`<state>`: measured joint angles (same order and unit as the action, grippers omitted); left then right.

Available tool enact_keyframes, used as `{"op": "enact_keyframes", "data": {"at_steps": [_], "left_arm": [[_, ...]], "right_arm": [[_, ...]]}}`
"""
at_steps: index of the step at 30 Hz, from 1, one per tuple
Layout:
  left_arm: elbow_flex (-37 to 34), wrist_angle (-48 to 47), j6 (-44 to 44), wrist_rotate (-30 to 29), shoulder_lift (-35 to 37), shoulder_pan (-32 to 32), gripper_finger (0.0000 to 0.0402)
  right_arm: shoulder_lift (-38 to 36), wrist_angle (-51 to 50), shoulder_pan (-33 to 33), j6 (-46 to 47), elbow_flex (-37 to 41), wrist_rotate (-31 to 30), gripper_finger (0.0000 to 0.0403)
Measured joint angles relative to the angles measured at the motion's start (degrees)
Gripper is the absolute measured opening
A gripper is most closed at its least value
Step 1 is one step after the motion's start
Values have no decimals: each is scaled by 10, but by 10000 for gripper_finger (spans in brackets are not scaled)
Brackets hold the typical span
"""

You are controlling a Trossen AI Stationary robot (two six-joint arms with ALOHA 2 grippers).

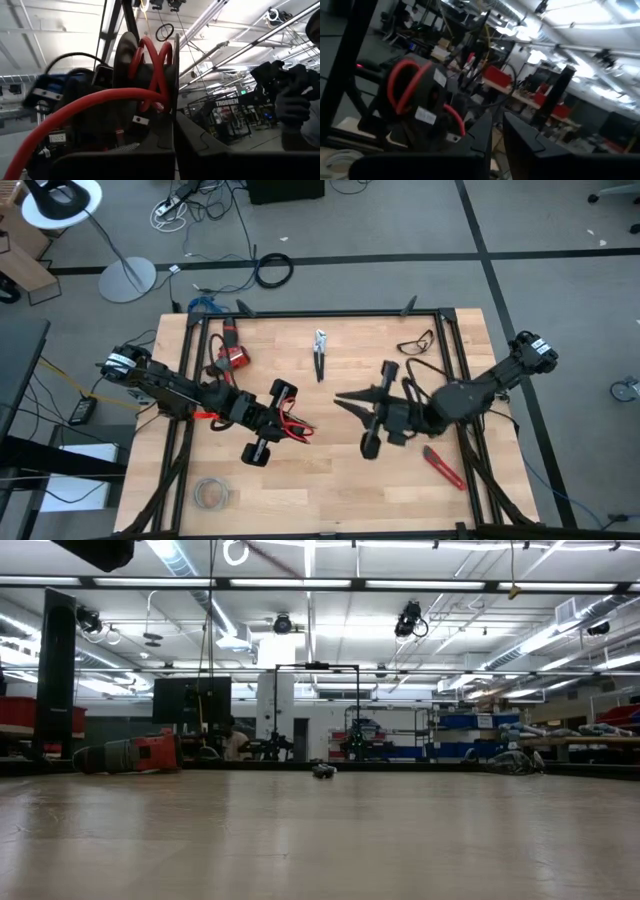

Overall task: Coil cords
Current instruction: Coil the red wire onto the black spool

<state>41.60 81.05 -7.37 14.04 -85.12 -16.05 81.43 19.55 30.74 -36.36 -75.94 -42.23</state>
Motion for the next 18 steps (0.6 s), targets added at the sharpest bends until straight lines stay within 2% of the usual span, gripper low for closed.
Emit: {"op": "enact_keyframes", "data": {"at_steps": [6,8,11,15,18], "left_arm": [[0,-2,67,-5,0,0,0],[0,-23,118,-16,1,0,0],[0,-80,197,-64,1,0,0],[1,-250,326,-131,1,-3,0],[0,-391,407,-159,-1,-10,0]], "right_arm": [[0,-91,-51,104,0,90,43],[0,-125,-57,135,0,98,43],[0,-161,-52,154,0,89,43],[0,-172,-28,145,0,45,43],[0,-172,-7,115,0,-2,43]]}}
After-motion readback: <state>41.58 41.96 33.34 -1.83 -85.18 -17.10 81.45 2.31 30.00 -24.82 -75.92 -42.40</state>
